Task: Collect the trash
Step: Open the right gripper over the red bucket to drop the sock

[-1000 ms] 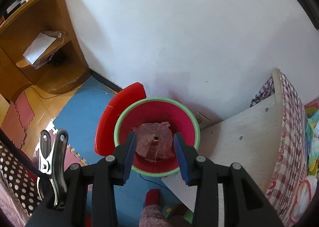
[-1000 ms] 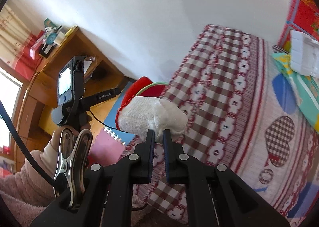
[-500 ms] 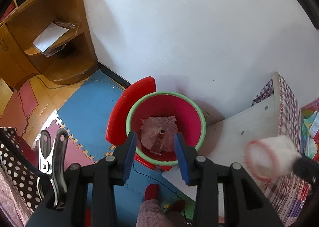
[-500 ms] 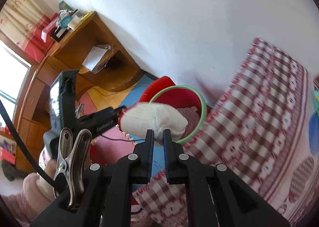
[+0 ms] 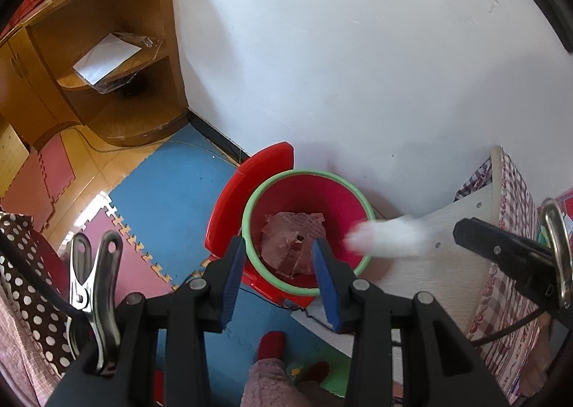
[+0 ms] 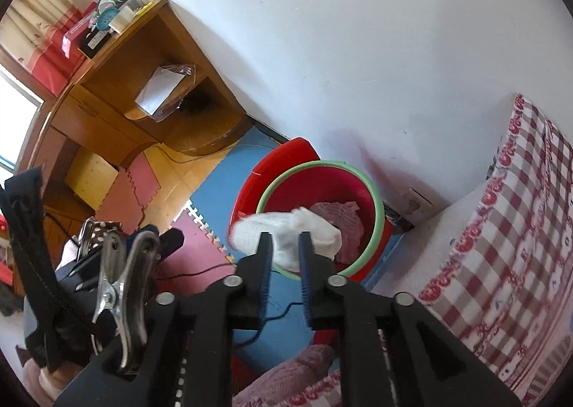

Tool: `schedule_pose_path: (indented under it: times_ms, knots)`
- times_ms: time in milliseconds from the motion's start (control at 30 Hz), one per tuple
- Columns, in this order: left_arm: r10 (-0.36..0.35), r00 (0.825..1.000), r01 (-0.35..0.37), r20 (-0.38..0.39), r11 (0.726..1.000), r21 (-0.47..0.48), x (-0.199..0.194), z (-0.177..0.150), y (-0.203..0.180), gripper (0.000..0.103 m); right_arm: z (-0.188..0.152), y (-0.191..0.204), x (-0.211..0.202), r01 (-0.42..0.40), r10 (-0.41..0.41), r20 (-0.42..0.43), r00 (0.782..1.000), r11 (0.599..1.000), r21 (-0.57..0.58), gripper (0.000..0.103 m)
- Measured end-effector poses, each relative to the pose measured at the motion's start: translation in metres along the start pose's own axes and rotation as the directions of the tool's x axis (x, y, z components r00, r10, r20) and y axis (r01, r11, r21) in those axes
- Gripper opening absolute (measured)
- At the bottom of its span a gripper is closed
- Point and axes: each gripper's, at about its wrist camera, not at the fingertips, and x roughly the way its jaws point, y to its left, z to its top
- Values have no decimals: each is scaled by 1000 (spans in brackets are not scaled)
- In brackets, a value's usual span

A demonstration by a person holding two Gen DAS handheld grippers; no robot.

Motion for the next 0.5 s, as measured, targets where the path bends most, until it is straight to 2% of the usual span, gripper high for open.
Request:
schedule_pose_path:
  times_ms: [133, 500]
  knots:
    - [-1, 1000, 1, -2, 1000, -2, 1, 1, 2, 40, -2, 2, -2, -2, 2, 4, 1000, 1000, 0, 26]
    - [-42, 999, 42, 2, 997, 57, -14, 6, -17, 40, -17, -3, -25, -35, 33, 33, 999, 998, 57, 26]
